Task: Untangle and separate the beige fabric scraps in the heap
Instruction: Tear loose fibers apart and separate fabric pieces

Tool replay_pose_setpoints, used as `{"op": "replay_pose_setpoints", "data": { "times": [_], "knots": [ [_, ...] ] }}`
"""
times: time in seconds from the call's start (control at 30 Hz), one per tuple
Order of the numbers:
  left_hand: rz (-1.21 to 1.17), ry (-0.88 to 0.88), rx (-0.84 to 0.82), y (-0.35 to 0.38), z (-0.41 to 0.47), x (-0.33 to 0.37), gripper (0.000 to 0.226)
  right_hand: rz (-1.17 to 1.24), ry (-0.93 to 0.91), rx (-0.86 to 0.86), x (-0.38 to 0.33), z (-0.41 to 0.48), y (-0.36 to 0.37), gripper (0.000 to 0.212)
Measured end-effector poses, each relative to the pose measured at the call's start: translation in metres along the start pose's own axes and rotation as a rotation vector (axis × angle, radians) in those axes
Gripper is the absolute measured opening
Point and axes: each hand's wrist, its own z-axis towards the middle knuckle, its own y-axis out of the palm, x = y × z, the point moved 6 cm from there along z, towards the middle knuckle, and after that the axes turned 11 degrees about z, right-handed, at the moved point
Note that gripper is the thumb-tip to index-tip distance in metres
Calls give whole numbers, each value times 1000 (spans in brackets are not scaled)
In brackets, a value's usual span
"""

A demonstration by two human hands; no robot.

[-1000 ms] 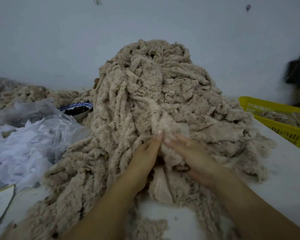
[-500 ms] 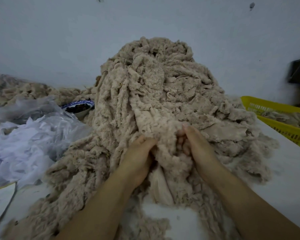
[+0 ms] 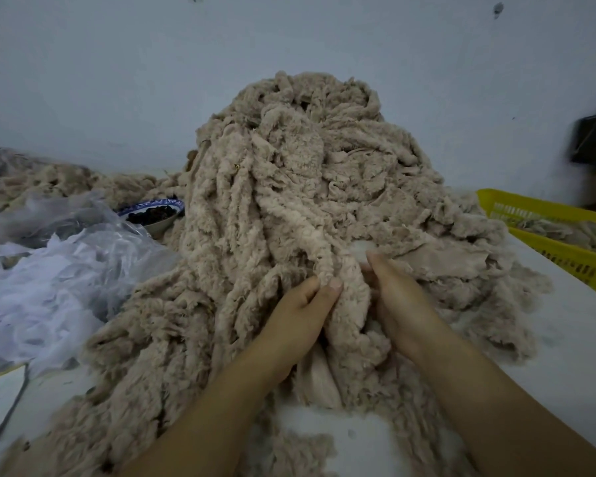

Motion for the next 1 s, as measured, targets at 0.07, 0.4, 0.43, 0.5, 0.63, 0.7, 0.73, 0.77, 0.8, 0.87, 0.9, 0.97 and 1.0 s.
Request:
{"op": "replay_pose_setpoints", "data": {
  "times": [0.07,0.4,0.43,0.5,0.63,0.7,0.73,0.77,0.8,0.87,0.9,0.97,1.0],
  "knots": [
    [-17,-11,-2,1,-1,0,28,29,269,-63,12,-5,1,51],
    [316,42,286,-20,-2,7,25,522,-140,79,-28,13,-23,24],
    [311,81,396,-27,-4,12,13,539,-199,65,-32,12,-22,23],
    [363,223,523,-35,-8,23,10,456,-222,-10,-31,7,-11,21],
    [751,491,310,-7,-11,38,53,95,-141,13,-12,6,-4,24],
    [912,390,57,12,-5,19,64,-230,-139,148,-10,9,-19,25],
    [1000,329,-19,16,-3,8,63,-371,-137,190,-10,11,-26,28],
    [1042,285,-33,16,0,1,53,-468,-122,205,-10,12,-32,32],
    [1018,285,12,13,2,2,35,-534,-96,200,-9,13,-35,39],
    [846,292,116,3,1,7,2,-660,-39,143,-7,11,-35,50],
    [743,284,139,0,0,10,12,-704,-15,103,-6,9,-33,52],
    [477,267,102,-3,-3,11,18,-651,63,7,1,7,-26,52],
    [374,270,77,-3,-5,14,22,-573,109,-36,7,7,-23,56]
  ]
}}
